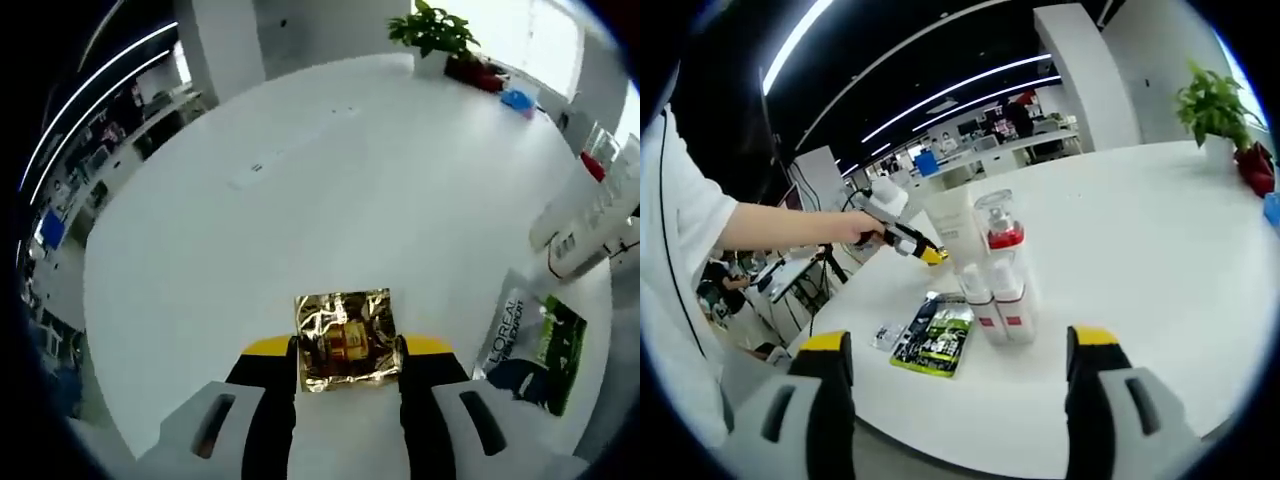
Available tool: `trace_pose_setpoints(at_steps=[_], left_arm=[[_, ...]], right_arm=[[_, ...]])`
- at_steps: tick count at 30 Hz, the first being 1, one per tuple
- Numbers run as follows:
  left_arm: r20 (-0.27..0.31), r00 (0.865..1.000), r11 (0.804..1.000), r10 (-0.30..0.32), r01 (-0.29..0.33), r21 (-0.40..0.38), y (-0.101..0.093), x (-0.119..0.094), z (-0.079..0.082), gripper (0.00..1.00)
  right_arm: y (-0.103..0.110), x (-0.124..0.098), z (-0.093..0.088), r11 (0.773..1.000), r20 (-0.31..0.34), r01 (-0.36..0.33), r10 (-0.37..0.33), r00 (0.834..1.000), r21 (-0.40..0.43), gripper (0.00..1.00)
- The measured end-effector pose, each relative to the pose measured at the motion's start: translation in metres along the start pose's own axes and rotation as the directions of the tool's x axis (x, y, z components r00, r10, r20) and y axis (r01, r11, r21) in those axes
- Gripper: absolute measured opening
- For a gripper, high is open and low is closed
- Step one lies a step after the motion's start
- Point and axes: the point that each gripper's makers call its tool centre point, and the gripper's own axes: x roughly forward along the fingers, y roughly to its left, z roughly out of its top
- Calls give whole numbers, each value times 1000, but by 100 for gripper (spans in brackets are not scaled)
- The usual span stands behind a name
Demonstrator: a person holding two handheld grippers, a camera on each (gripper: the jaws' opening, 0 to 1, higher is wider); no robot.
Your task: Arrange the skincare products in the storage area until every visible bottle or jar stands upright without overlapping.
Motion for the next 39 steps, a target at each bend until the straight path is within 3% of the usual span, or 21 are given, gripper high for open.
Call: trace_pose_setpoints(at_steps=[8,14,22,28,35,39], left_arm=[[-65,991,980,-115,124,155,-30,-13,-11,37],[-87,981,961,-174,189,202,-40,-18,-16,37],[-132,973,942,-192,220,252,-42,-27,-30,37],[-194,951,902,-239,292,317,-54,-33,-48,37],[-264,922,836,-282,371,404,-74,-34,-65,37],[-270,920,828,-285,378,415,-79,-32,-67,37]], right_arm=[[1,0,-1,1000,-3,-2,2,1000,-8,88],[1,1,-1,1000,-6,-4,4,1000,-15,88],[1,1,-1,1000,-7,-4,4,1000,-24,88],[1,1,-1,1000,-6,-2,2,1000,-30,88],[1,1,-1,999,-6,-1,0,1000,-33,88],[0,1,-1,999,-8,1,-1,1000,-35,88]])
